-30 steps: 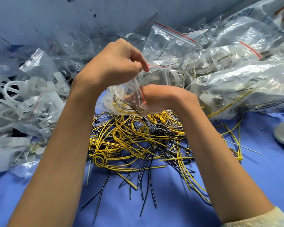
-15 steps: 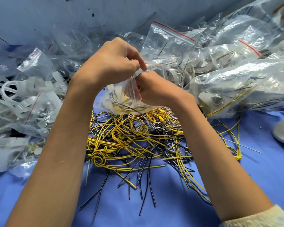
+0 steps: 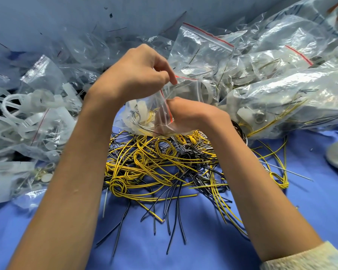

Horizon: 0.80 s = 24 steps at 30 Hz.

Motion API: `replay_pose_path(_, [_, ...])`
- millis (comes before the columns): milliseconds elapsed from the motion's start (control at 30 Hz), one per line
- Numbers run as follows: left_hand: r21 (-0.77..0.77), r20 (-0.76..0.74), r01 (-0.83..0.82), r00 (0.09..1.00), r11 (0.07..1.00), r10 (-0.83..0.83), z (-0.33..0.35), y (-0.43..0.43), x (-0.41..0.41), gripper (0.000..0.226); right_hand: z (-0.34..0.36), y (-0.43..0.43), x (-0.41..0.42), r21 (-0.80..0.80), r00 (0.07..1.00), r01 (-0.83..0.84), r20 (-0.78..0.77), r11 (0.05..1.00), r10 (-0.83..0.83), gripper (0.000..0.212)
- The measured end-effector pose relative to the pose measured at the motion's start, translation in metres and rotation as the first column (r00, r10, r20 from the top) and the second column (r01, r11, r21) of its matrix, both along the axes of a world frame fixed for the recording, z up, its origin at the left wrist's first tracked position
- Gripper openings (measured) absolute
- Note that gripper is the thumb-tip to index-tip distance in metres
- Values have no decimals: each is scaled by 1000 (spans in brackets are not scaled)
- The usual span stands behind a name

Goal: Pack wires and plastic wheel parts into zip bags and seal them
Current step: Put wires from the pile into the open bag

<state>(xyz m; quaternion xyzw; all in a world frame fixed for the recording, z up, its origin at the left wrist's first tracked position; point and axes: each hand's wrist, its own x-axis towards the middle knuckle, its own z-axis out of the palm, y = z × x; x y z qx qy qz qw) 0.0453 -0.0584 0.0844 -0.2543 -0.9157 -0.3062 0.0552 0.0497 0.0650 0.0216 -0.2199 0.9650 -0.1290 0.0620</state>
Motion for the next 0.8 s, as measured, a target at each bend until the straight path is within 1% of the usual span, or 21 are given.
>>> replay_pose_path(67, [8,-4,-1,1000,1000,1,0,0,0,34,1,1,0,1,1000,-6,-21,1000,6,25])
replay_pose_path(133, [16,-8,-7,1000,1000,7,0,-1,-1,34,4,2,2,1,997,-7,-81,1000,7,27])
replay_pose_path(200, [12,-8,-13,1000,1000,13,0,-1,-2,35,8,3,2,-40,982,7,-186,999,-14,26])
replay_pose_path(267, [6,-10,-15,1000,1000,15,1,-1,-2,35,11,3,2,-110,967,21,-249,994,-48,18])
replay_pose_path(333, [7,-17,-16,1000,1000,16,1,-1,-2,34,13,5,2,-217,970,42,-224,975,-92,17])
replay_pose_path(367, [7,-20,-17,1000,1000,17,0,-1,-2,33,13,5,2,-247,971,49,-215,968,-104,19])
replay_pose_path(400, [7,-20,-16,1000,1000,16,1,0,-2,33,13,3,1,-244,970,56,-216,968,-110,17])
replay_pose_path(433, [10,-15,-13,1000,1000,14,0,0,-2,33,11,2,0,-207,969,63,-223,976,-110,15])
replay_pose_path(467, [15,-8,-10,1000,1000,10,0,-1,-2,33,7,1,-2,-156,970,71,-219,985,-104,17])
replay_pose_path(533, [25,-1,-7,1000,1000,7,0,-1,-2,33,2,-1,-3,-62,984,76,-156,995,-85,29])
replay_pose_path(567, [23,1,-6,1000,1000,6,0,-1,-2,33,0,-1,-3,-33,990,71,-121,997,-74,31])
replay_pose_path(700, [6,-1,10,1000,1000,-10,-1,0,-2,32,3,1,2,26,999,23,-49,999,-22,31])
replay_pose_path(800, [-2,0,8,1000,1000,-8,-1,-1,-3,31,9,4,3,67,999,15,-32,998,-13,34])
